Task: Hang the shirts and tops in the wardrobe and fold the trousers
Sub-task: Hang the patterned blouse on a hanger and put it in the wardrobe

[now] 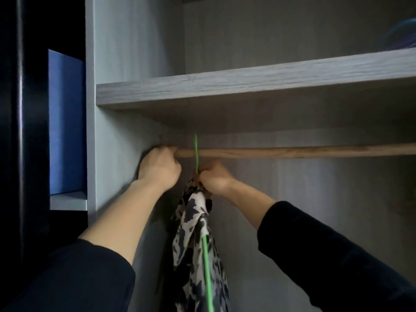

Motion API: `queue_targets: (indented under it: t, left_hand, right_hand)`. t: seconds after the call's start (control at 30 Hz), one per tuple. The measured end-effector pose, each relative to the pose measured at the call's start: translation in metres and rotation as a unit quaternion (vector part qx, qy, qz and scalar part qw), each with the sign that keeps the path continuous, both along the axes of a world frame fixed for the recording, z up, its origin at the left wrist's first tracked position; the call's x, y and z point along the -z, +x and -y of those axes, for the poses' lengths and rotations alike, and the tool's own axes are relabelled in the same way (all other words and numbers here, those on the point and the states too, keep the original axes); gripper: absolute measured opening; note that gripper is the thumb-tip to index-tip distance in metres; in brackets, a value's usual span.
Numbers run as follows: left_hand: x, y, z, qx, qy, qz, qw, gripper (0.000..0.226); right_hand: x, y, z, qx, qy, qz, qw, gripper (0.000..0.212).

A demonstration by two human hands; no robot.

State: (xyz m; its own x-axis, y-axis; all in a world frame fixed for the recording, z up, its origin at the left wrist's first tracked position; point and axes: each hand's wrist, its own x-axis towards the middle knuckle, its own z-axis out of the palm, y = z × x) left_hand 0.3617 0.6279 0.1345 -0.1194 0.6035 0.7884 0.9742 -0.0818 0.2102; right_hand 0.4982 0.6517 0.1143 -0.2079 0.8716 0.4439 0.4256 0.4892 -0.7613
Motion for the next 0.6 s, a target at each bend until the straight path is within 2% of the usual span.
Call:
queue_targets:
  t: [0.1, 0.33, 0.5, 0.6]
  left_hand:
    - [-0.008, 0.000, 0.002, 0.003, -0.008, -0.001, 1.000, 0.044]
    - [-0.009, -0.001, 0.001, -0.004, -0.008, -0.015, 1.000, 0.046]
    - [-0.008, -0.002, 0.001, -0.002, -0.025, -0.025, 0.999, 0.048]
    - [-0.007, 0.001, 0.002, 0.005, -0.043, -0.012, 0.999, 0.048]
  right_hand:
    - [0.013, -0.019, -0.014, -0.014, -0.024, 0.004, 1.000, 0.017]
    - [0.028, -0.040, -0.025, -0.069, -0.012, -0.009, 0.997, 0.012]
    - [0.034, -0.024, -0.020, -0.075, 0.045, 0.013, 0.996, 0.026]
    - [0.039, 0.012, -0.012, -0.047, 0.071, 0.073, 0.994, 0.034]
